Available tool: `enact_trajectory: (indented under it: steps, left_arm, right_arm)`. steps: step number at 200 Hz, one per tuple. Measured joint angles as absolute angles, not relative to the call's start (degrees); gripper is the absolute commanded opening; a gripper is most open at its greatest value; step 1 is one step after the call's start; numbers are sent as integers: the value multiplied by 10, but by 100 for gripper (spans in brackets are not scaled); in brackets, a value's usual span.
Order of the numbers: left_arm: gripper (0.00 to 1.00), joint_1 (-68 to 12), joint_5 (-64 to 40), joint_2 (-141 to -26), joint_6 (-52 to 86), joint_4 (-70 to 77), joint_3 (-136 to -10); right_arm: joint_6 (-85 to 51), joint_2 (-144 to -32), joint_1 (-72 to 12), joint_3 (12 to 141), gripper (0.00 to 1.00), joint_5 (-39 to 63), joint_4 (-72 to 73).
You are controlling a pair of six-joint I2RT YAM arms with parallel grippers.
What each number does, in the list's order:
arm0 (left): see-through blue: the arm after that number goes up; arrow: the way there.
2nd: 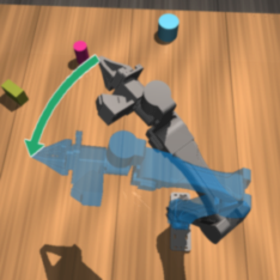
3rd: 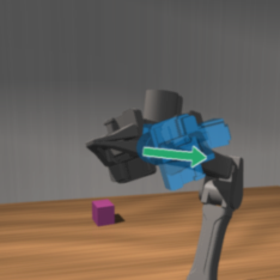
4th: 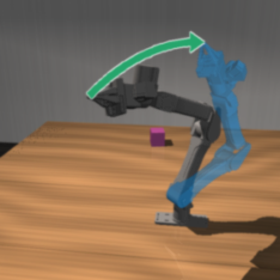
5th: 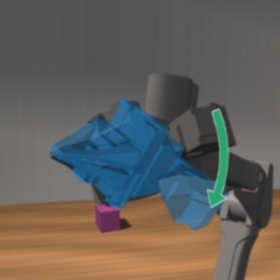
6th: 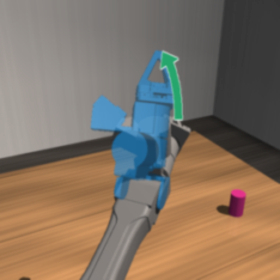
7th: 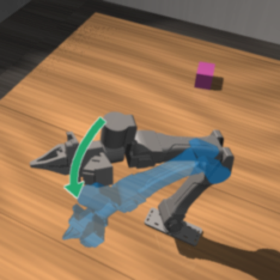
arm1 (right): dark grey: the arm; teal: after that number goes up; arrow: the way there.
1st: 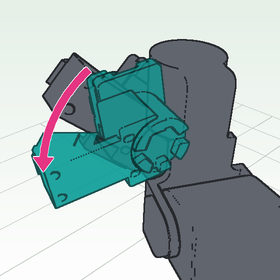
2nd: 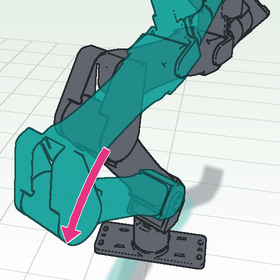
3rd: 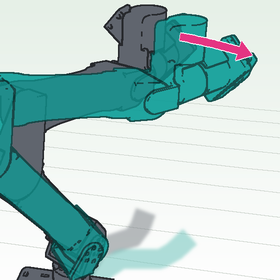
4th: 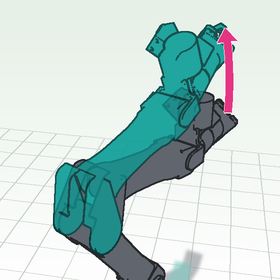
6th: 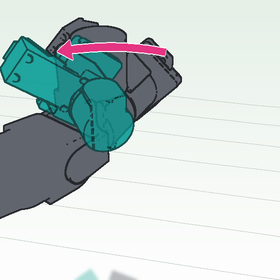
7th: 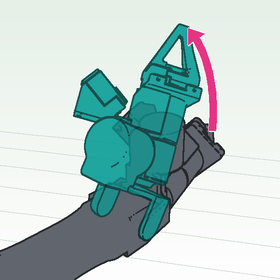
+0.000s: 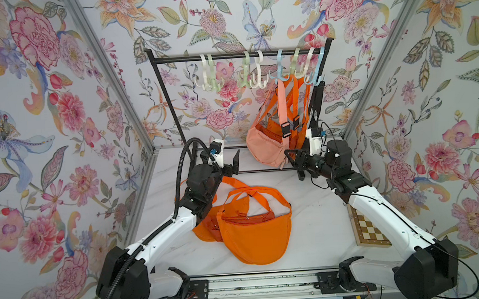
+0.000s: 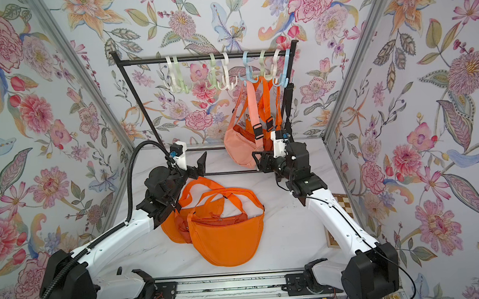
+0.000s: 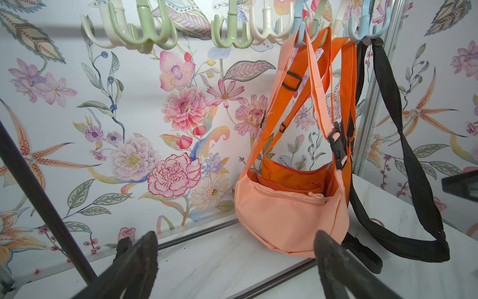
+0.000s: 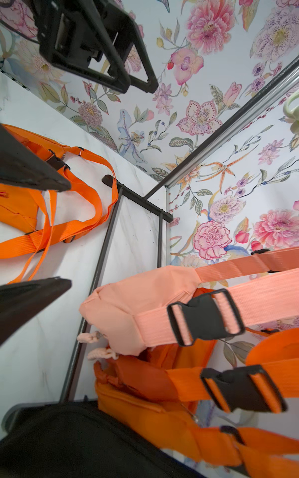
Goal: Take the bag off the hook
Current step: Pick up the bag from the hook.
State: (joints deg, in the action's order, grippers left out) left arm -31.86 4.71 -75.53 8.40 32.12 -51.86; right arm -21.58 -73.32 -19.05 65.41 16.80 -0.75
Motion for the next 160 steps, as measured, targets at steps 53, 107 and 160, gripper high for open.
enact_trajectory:
  steps: [53,107,160]
  left_arm:
    - [99,-319,47,-784,118,382,-476]
    - [99,-319,49,-784,127,400,-431]
    - [99,-319,49,-774,124,414,-414]
  right_arm:
    - [-163,-867,-223,869,75,60,-71]
    - [-107,-1048,-229,1077,76,-12,-139]
    - [-73,-1166,-229,1226,68,-87,-204]
